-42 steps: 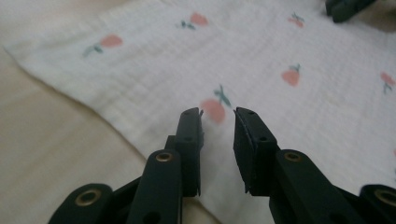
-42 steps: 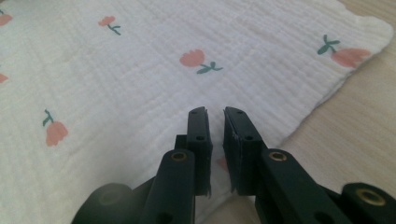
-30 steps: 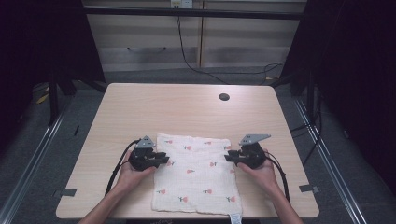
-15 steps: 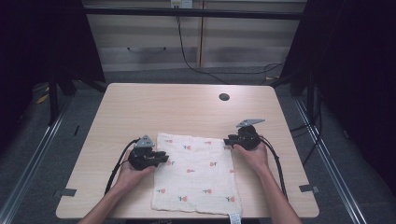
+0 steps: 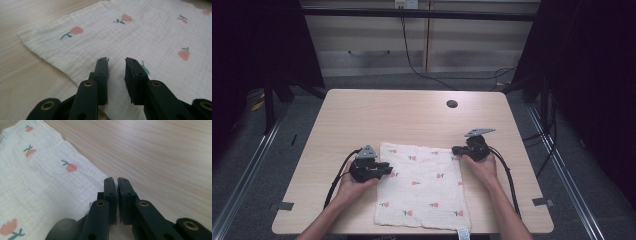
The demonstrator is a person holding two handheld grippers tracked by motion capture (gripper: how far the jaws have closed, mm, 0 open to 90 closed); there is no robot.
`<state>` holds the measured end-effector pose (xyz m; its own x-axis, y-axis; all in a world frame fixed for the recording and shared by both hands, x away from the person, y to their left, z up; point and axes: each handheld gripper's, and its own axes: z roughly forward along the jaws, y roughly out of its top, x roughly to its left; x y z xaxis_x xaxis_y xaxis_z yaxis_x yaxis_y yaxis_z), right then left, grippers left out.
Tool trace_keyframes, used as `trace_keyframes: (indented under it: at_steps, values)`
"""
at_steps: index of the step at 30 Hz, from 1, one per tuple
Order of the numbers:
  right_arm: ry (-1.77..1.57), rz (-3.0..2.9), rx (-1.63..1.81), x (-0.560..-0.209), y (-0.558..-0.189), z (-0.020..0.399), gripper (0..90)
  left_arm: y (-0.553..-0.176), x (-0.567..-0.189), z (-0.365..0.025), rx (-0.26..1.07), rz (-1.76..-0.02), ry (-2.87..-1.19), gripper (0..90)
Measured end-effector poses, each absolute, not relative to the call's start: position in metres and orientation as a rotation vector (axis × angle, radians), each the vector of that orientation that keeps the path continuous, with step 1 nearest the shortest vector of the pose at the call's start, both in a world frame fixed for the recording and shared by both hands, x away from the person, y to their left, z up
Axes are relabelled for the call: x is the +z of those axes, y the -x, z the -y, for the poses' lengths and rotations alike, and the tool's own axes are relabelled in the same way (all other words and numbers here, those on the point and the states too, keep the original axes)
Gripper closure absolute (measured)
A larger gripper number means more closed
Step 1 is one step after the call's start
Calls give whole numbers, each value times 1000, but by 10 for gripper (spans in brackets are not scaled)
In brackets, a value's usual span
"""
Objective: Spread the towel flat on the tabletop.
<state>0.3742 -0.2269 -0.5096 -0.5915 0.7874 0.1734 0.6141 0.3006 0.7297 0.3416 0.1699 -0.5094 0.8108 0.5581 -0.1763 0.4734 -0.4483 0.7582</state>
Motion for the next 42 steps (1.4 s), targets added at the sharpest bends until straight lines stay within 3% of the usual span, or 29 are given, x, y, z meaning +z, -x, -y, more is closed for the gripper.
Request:
trace_keyframes:
  at_steps: [9, 12, 16, 23, 28, 30, 36, 42]
  values:
    - [-1294, -2317, 1224, -502, -369, 231, 873, -340, -508, -177, 98, -762, -2134, 748]
    - [-1297, -2318, 1231, -501, -368, 229, 873, -340, -505, -180, 78, -767, -2135, 710]
    - [-1285, -2307, 1249, -498, -367, 227, 872, -348, -492, -196, 98, -802, -2097, 570]
    - [-1288, -2306, 1249, -498, -367, 228, 872, -384, -483, -214, 145, -892, -2021, 478]
    - [-1276, -2307, 1252, -497, -367, 228, 871, -406, -484, -209, 143, -904, -2039, 492]
    - [-1286, -2303, 1256, -498, -367, 228, 870, -417, -486, -209, 114, -907, -2027, 553]
    - [-1285, -2306, 1256, -498, -366, 228, 868, -436, -496, -204, 114, -951, -2057, 609]
    - [-1284, -2312, 1261, -499, -367, 228, 868, -436, -501, -187, 115, -903, -2124, 570]
